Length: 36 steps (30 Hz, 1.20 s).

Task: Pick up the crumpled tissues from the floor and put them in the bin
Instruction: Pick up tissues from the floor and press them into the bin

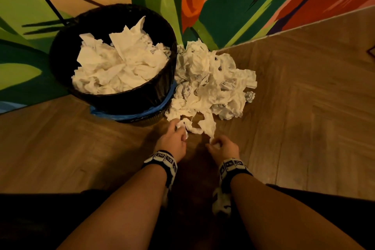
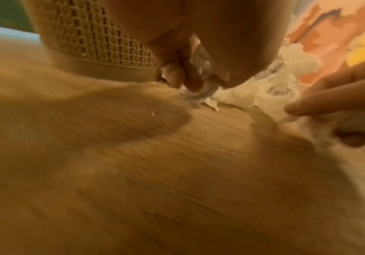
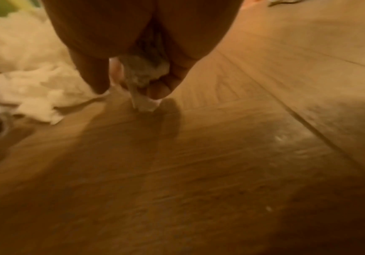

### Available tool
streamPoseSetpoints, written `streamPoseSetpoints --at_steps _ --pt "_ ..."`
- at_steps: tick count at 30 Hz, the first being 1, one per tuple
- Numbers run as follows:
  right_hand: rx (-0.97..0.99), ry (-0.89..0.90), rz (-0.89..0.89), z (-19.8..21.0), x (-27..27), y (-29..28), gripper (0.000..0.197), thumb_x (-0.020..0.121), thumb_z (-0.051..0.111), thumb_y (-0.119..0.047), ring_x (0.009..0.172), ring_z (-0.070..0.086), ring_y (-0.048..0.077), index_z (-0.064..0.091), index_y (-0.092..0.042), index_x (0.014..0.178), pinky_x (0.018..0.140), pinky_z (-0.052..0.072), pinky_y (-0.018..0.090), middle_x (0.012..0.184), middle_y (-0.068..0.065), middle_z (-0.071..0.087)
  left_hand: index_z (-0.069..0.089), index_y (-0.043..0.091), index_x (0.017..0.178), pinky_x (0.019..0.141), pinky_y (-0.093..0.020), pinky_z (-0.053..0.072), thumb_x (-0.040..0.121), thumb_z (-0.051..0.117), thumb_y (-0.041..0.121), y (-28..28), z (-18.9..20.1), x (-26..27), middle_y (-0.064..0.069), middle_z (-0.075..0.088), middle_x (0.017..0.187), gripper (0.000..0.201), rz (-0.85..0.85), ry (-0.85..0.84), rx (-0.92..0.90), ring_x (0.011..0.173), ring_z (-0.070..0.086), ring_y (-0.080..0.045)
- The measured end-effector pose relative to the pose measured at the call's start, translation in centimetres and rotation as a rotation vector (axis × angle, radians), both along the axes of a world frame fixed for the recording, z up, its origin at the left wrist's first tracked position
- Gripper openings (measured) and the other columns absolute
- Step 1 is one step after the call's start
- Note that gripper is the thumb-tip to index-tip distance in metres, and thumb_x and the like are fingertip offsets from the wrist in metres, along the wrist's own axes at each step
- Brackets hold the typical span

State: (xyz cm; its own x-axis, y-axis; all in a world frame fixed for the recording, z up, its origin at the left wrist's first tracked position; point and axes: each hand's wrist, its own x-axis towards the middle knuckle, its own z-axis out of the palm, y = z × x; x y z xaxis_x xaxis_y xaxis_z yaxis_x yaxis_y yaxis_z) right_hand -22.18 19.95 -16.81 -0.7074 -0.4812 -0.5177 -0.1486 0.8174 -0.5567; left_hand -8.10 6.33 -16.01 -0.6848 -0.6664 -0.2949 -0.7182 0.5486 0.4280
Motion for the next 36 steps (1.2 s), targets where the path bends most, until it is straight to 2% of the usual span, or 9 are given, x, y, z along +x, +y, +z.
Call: streamPoseSetpoints --at_steps 6,11,15,18,21,24,27,32,36 --pt "-0.101 -0.066 -0.209 0.9 -0.9 1.3 0.020 0.087 0.064 -0.025 0.082 0.064 0.012 0.068 -0.031 0.106 0.069 0.057 0.030 0.092 -0.007 0.065 0.042 0.036 0.098 0.063 -0.029 0.053 0.084 0.066 0.022 0.5 -0.5 -0.7 0.018 0.008 0.154 0.032 -0.172 -0.151 0.078 0.082 0.059 -0.011" --pt "-0.065 0.003 -0.307 1.5 -0.8 1.0 0.023 0.086 0.058 -0.041 0.067 0.054 0.007 0.061 -0.021 0.076 0.063 0.045 0.027 0.082 0.002 0.066 0.032 0.036 0.122 0.062 -0.032 0.051 0.085 0.068 0.018 0.9 -0.6 -1.4 0.003 0.030 0.141 0.055 -0.163 -0.196 0.082 0.083 0.060 -0.019" --pt "0.038 0.014 -0.218 2.1 -0.8 0.5 0.020 0.088 0.059 -0.027 0.098 0.063 0.026 0.068 -0.013 0.100 0.074 0.043 0.025 0.096 0.006 0.066 0.029 0.038 0.134 0.079 -0.044 0.055 0.091 0.059 0.020 0.7 -0.3 -1.5 -0.005 0.047 0.131 0.055 -0.101 -0.256 0.154 0.097 0.062 -0.030" --pt "-0.048 -0.009 -0.224 1.9 -0.5 0.5 0.005 0.087 0.061 -0.019 0.091 0.064 0.021 0.062 -0.024 0.089 0.059 0.044 0.020 0.091 -0.004 0.065 0.054 0.028 0.120 0.089 -0.040 0.051 0.088 0.058 0.020 0.0 0.5 -1.4 -0.004 0.053 0.123 0.033 -0.120 -0.223 0.186 0.105 0.057 -0.026" --pt "-0.160 -0.038 -0.250 2.2 -0.4 0.0 0.014 0.083 0.073 -0.026 0.079 0.064 0.009 0.060 -0.032 0.081 0.054 0.045 0.017 0.084 -0.016 0.063 0.052 0.030 0.085 0.076 -0.033 0.050 0.084 0.063 0.030 -0.6 2.3 -2.0 -0.002 0.059 0.100 0.011 -0.103 -0.066 0.215 0.091 0.059 -0.023" --pt "-0.196 -0.092 -0.303 3.5 -1.2 -1.2 0.021 0.079 0.074 -0.048 0.076 0.066 0.014 0.065 -0.030 0.074 0.071 0.056 0.031 0.079 -0.007 0.069 0.061 0.024 0.109 0.085 -0.026 0.045 0.081 0.064 0.058 -1.1 5.0 -3.0 0.008 0.058 0.114 0.044 -0.004 0.071 0.298 0.107 0.058 -0.018" --pt "-0.306 -0.103 -0.395 5.6 -2.4 -2.6 0.024 0.075 0.078 -0.045 0.074 0.064 0.015 0.062 -0.028 0.073 0.067 0.052 0.029 0.080 -0.001 0.070 0.054 0.008 0.133 0.099 -0.032 0.039 0.087 0.041 0.073 -1.0 9.0 -4.2 -0.009 0.056 0.135 0.080 0.063 0.145 0.324 0.124 0.052 -0.027" --pt "-0.563 -0.158 -0.447 11.3 -4.9 -6.8 0.047 0.081 0.063 0.001 0.070 0.060 0.018 0.042 -0.025 0.114 0.040 0.044 0.017 0.098 0.010 0.058 0.039 0.014 0.145 0.103 -0.029 0.037 0.103 0.041 0.027 -0.4 19.0 -6.6 -0.016 0.052 0.139 0.044 -0.125 0.518 0.286 0.125 0.051 -0.029" --pt "-0.687 0.035 -0.223 17.1 -5.6 -11.3 0.051 0.082 0.073 -0.009 0.080 0.054 0.013 0.040 -0.010 0.121 0.061 0.048 0.016 0.095 0.000 0.054 0.056 0.019 0.136 0.085 -0.017 0.051 0.082 0.034 -0.021 -2.8 27.4 -6.4 -0.006 0.056 0.129 0.070 -0.262 0.877 0.324 0.110 0.055 -0.009"
